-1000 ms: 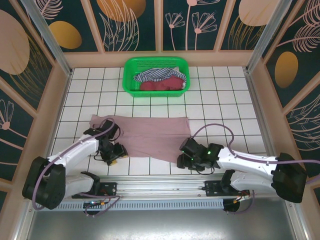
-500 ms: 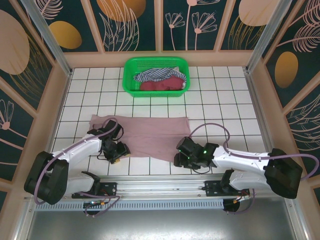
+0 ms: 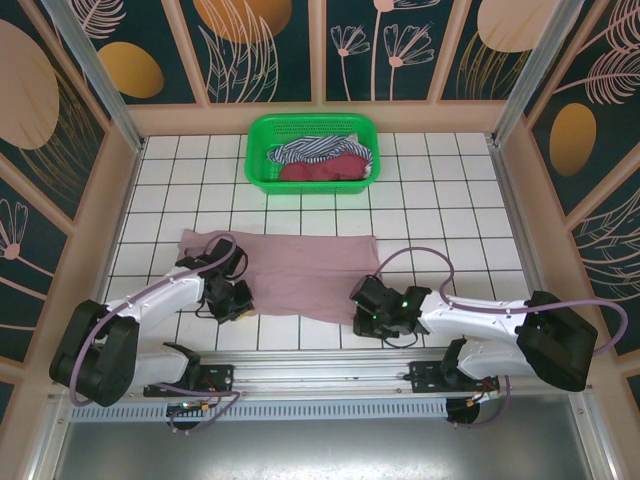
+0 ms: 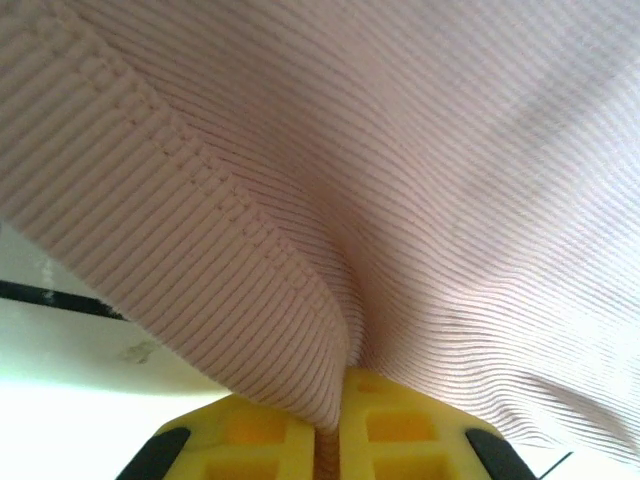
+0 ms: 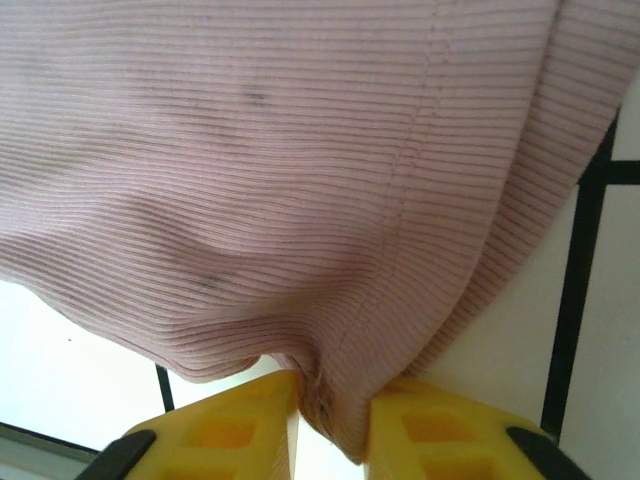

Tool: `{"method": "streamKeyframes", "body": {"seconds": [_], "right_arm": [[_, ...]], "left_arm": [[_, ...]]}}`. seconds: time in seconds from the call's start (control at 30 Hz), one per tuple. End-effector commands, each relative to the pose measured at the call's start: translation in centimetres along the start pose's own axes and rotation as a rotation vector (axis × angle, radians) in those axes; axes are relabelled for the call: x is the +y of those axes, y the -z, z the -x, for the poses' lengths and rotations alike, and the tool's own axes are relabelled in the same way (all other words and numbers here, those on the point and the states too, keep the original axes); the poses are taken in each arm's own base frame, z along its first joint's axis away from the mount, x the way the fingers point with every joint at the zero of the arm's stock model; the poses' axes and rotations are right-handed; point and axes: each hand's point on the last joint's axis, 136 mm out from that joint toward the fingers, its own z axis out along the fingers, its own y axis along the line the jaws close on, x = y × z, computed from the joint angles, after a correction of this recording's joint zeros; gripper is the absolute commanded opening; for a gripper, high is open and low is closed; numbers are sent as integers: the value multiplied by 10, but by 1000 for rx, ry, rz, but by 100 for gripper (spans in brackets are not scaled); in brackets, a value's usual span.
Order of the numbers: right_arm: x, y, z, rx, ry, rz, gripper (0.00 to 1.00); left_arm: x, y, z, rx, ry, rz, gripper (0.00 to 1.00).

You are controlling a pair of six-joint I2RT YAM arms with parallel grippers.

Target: Fold and stack the tank tops

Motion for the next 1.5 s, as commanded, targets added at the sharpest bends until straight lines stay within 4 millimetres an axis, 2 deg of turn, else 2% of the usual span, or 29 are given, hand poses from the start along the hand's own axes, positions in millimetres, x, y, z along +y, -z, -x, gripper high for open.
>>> {"method": "streamKeyframes", "body": {"seconds": [0.0, 0.1, 0.23, 0.43, 0.6, 0.73, 1.03, 1.33, 1.47], "right_arm": [[-6, 6, 1, -17, 10, -33, 19], [-5, 15, 3, -35, 19, -27, 13], [5, 26, 12, -64, 39, 0, 9], [11, 47, 39, -133, 43, 21, 6], [14, 62, 73, -196, 47, 34, 5], [15, 61, 90, -192, 54, 57, 5], [-4, 63, 133, -218, 53, 47, 5], [-9, 42, 150, -185, 74, 54, 6], [-22, 41, 164, -206, 51, 39, 6]], "left_arm": [[-7, 6, 1, -12, -19, -26, 9], [-3, 14, 0, -16, -40, 1, 7], [-7, 22, 1, -19, -52, 3, 7], [-14, 39, 12, -57, -104, 44, 8], [-37, 48, 32, -92, -149, 42, 9], [-51, 48, 46, -104, -179, 48, 10], [-68, 61, 81, -150, -185, 32, 11], [-79, 43, 100, -114, -195, 21, 13], [-85, 42, 110, -126, -212, 38, 14]]}}
